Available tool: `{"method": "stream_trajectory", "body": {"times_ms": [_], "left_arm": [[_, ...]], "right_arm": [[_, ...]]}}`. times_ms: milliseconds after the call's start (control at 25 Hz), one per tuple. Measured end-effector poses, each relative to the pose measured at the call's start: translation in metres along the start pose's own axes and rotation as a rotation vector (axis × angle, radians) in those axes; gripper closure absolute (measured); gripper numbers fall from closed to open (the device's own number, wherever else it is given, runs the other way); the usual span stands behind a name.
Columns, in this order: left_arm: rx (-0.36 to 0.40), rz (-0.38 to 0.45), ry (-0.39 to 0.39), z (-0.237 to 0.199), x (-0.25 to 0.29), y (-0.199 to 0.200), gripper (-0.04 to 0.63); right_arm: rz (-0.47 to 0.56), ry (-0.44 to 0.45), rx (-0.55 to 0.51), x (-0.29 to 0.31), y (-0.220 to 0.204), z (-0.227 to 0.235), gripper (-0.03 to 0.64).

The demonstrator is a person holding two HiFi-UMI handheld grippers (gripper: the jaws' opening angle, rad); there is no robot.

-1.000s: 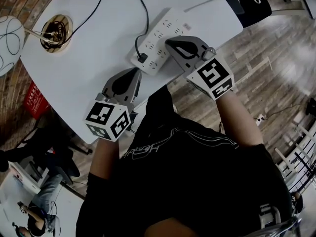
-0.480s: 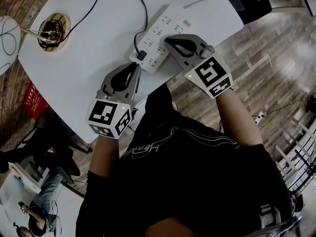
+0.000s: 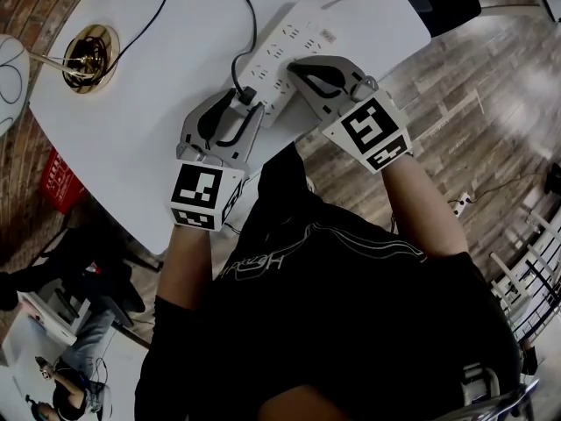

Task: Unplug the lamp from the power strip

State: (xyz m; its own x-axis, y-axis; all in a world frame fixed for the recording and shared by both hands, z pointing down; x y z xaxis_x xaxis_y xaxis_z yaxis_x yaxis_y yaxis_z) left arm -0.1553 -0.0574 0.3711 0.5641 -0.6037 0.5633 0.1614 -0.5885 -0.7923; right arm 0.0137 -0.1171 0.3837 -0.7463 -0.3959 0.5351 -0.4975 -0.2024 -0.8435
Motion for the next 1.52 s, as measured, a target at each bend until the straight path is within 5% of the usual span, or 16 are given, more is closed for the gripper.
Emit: {"method": "stream_trajectory", "body": {"times_ms": [520,1520], "left_arm": [[0.101,0.0,0.049,0.006,0.015,0.001,0.439],[0.11,0.093,0.075,0.004,0.014,-0.004,0.535]], "right_arm": [[0.015,0.002,0.006,-0.001,-0.002,0.0,0.62],[0.015,-0.005,0.024,0.0,-0.004,0.001,0.62]]}}
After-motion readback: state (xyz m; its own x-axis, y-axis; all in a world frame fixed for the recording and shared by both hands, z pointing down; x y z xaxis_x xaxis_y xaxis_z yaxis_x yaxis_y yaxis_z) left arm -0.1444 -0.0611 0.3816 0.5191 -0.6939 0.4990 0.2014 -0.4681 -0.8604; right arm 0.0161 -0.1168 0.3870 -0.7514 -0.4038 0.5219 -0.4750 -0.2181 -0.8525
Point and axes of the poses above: the fingertips, and each gripper's own axes: x forward along the fingers, z to its right, y out of its top, the point moved 9 cm from there along -x, backward along the fingers, and after that the axes turned 5 degrees about -x, right-handed, at the moved point
